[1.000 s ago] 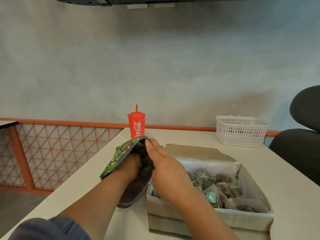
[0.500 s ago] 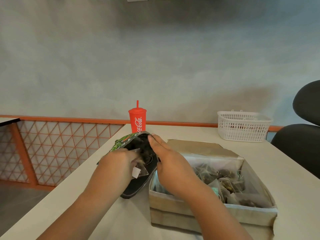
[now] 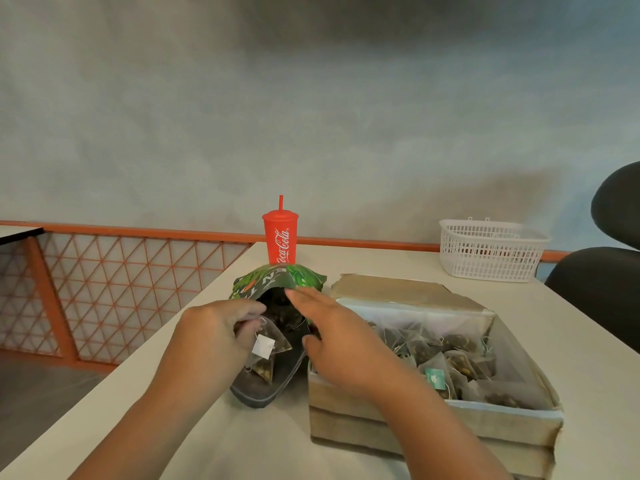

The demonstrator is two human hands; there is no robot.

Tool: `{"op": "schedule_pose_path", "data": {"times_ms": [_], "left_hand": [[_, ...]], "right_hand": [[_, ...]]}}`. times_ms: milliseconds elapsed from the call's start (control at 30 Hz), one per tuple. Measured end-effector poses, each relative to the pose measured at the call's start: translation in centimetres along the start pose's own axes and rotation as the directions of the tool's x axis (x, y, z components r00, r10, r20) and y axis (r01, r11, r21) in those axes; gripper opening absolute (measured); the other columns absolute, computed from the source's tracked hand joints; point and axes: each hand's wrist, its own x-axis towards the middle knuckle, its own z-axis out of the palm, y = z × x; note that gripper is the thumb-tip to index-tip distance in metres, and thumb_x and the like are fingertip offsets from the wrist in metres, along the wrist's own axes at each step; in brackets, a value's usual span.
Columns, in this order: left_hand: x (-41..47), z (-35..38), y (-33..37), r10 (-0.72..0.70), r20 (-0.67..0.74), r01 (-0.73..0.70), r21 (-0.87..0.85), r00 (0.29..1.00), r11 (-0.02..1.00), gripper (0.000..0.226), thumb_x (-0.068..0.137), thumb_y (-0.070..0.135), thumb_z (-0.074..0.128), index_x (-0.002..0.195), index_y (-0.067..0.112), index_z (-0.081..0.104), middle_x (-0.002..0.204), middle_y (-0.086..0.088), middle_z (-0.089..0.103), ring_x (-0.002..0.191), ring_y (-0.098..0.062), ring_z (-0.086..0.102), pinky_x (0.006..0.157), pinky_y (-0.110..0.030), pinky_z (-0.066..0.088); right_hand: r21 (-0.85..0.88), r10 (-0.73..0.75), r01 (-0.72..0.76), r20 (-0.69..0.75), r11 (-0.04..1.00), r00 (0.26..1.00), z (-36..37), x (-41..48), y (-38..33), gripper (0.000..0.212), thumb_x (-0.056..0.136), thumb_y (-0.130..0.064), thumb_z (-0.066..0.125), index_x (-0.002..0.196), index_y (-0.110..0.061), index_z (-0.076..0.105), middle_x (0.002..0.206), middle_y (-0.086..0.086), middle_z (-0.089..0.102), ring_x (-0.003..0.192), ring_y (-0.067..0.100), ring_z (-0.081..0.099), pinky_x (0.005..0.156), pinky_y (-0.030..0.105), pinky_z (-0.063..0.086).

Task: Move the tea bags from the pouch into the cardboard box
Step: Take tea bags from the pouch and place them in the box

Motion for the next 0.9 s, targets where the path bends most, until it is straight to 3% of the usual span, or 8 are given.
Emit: {"op": "schedule_pose_path", "data": {"times_ms": [100, 200, 333, 433, 533, 633, 767, 900], "left_hand": [[-0.1, -0.4, 0.1, -0.036, -0.015, 0.033, -0.143, 0.999, 0.989, 0.020, 0.080, 0.010, 0.069, 0.092, 0.026, 0.071, 0.076, 0.020, 0.064, 0.075, 0.005, 0.058, 0.059, -0.007, 0.035], [-0.2, -0.9, 1.2, -0.036, -0.025, 0.028, -0.273, 0.999, 0.961, 0.023, 0.078, 0.011, 0.070, 0.082, 0.034, 0.067, 0.073, 0.017, 0.066, 0.070, 0.002, 0.061, 0.055, -0.005, 0.039], [-0.3, -1.2, 2.5, -0.011, -0.021, 0.001, -0.412, 1.000, 0.911, 0.026, 0.078, 0.010, 0.069, 0.079, 0.035, 0.065, 0.078, 0.024, 0.066, 0.073, 0.011, 0.060, 0.057, 0.000, 0.042], [-0.5, -1.0, 2.8, -0.004, -0.007, 0.000, -0.457, 1.000, 0.889, 0.027, 0.079, 0.009, 0.067, 0.085, 0.036, 0.066, 0.081, 0.025, 0.067, 0.077, 0.007, 0.063, 0.061, -0.002, 0.046], [-1.1, -0.6, 2.9, 0.001, 0.026, 0.011, -0.475, 1.000, 0.880, 0.031, 0.078, 0.009, 0.068, 0.088, 0.038, 0.065, 0.082, 0.021, 0.067, 0.076, 0.002, 0.063, 0.066, -0.013, 0.052], [-1.9, 0.5, 2.9, 0.051, 0.120, 0.006, -0.436, 0.991, 0.900, 0.036, 0.075, 0.008, 0.072, 0.086, 0.042, 0.064, 0.083, 0.018, 0.067, 0.072, -0.001, 0.062, 0.064, -0.010, 0.049], [-2.9, 2.2, 3.0, 0.110, 0.268, -0.022, -0.313, 0.957, 0.950, 0.030, 0.075, 0.021, 0.074, 0.100, 0.035, 0.065, 0.092, 0.022, 0.061, 0.082, 0.006, 0.057, 0.064, -0.005, 0.044], [-3.2, 2.7, 3.1, 0.128, 0.333, -0.050, -0.232, 0.934, 0.971, 0.025, 0.077, 0.034, 0.071, 0.098, 0.042, 0.060, 0.097, 0.028, 0.053, 0.085, 0.013, 0.051, 0.067, -0.006, 0.041]], "right_hand": [[0.131, -0.005, 0.005, -0.001, 0.991, 1.000, -0.4, -0.2, -0.5, 0.051, 0.092, -0.026, 0.054, 0.140, -0.031, 0.038, 0.144, -0.012, 0.037, 0.125, 0.008, 0.040, 0.101, 0.020, 0.031], [0.216, -0.010, 0.017, -0.031, 0.976, 0.999, -0.7, -0.4, -1.2, 0.030, 0.087, -0.035, 0.061, 0.116, -0.029, 0.061, 0.109, -0.012, 0.057, 0.101, 0.008, 0.052, 0.087, 0.027, 0.045], [0.321, 0.042, -0.003, -0.116, 0.947, 0.992, -1.6, -0.4, -1.4, 0.005, 0.085, -0.025, 0.065, 0.090, -0.026, 0.066, 0.080, -0.013, 0.060, 0.076, 0.005, 0.056, 0.073, 0.027, 0.050], [0.316, 0.046, 0.008, -0.164, 0.949, 0.985, -3.0, -0.7, -1.3, 0.006, 0.084, -0.021, 0.066, 0.080, -0.026, 0.065, 0.073, -0.013, 0.059, 0.064, -0.001, 0.051, 0.064, 0.019, 0.044], [0.249, 0.067, -0.012, -0.215, 0.968, 0.974, -5.5, -1.7, -0.8, 0.004, 0.083, -0.021, 0.067, 0.080, -0.023, 0.066, 0.073, -0.011, 0.062, 0.063, -0.001, 0.054, 0.062, 0.017, 0.043], [0.149, 0.125, -0.092, -0.232, 0.985, 0.965, -8.5, -3.1, 0.4, 0.005, 0.081, -0.022, 0.069, 0.077, -0.024, 0.067, 0.076, -0.005, 0.068, 0.070, 0.010, 0.062, 0.068, 0.026, 0.048], [0.051, 0.243, -0.239, -0.110, 0.970, 0.964, -11.0, -5.0, 2.3, 0.005, 0.082, -0.023, 0.067, 0.082, -0.028, 0.067, 0.072, -0.007, 0.065, 0.069, 0.010, 0.061, 0.064, 0.021, 0.044], [0.014, 0.304, -0.304, -0.027, 0.953, 0.952, -11.9, -6.1, 3.1, 0.009, 0.085, -0.027, 0.063, 0.093, -0.031, 0.066, 0.075, -0.011, 0.062, 0.074, 0.006, 0.060, 0.066, 0.017, 0.045]]}}
